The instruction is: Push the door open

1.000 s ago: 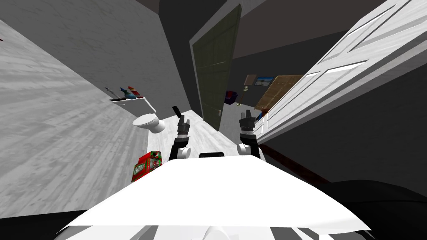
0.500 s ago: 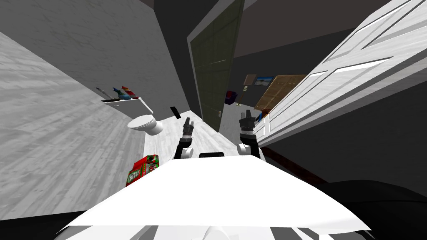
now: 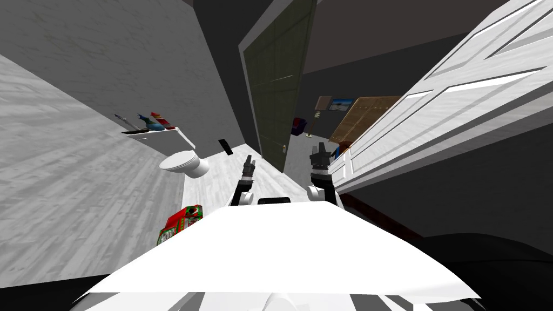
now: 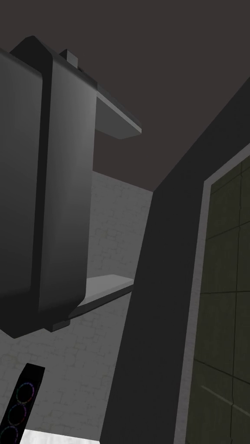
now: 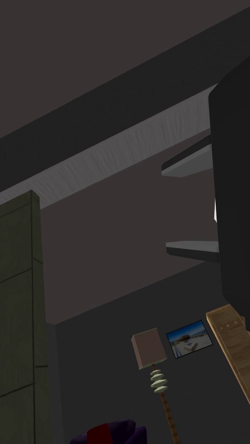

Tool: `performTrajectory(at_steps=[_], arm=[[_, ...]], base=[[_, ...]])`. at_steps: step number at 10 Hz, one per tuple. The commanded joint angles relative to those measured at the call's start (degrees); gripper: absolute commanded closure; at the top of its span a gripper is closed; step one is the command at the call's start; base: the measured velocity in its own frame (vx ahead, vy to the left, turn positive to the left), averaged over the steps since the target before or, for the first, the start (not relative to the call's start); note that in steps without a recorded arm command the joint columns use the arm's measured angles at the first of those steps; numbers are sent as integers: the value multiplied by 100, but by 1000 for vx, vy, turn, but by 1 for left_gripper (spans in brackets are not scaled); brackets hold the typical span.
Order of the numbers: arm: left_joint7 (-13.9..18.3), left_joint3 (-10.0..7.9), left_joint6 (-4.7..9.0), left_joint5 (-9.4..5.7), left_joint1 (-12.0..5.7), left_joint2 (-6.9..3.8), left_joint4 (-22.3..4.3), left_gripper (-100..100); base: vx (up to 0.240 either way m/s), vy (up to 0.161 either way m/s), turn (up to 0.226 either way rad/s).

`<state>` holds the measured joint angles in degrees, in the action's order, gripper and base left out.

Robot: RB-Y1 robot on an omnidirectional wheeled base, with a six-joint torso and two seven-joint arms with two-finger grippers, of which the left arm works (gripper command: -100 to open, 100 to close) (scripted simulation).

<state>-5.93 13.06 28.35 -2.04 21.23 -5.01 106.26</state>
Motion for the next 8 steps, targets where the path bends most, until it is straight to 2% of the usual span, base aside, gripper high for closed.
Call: performTrajectory(at_steps=[1, 7, 8], arm=[[27, 69, 34, 13, -111, -12, -229, -100], [100, 392, 228, 89, -370, -27, -1026, -100], [100, 392, 228, 89, -370, -27, -1026, -100]], base=[[96, 23, -26], [102, 7, -28], [67, 5, -3]])
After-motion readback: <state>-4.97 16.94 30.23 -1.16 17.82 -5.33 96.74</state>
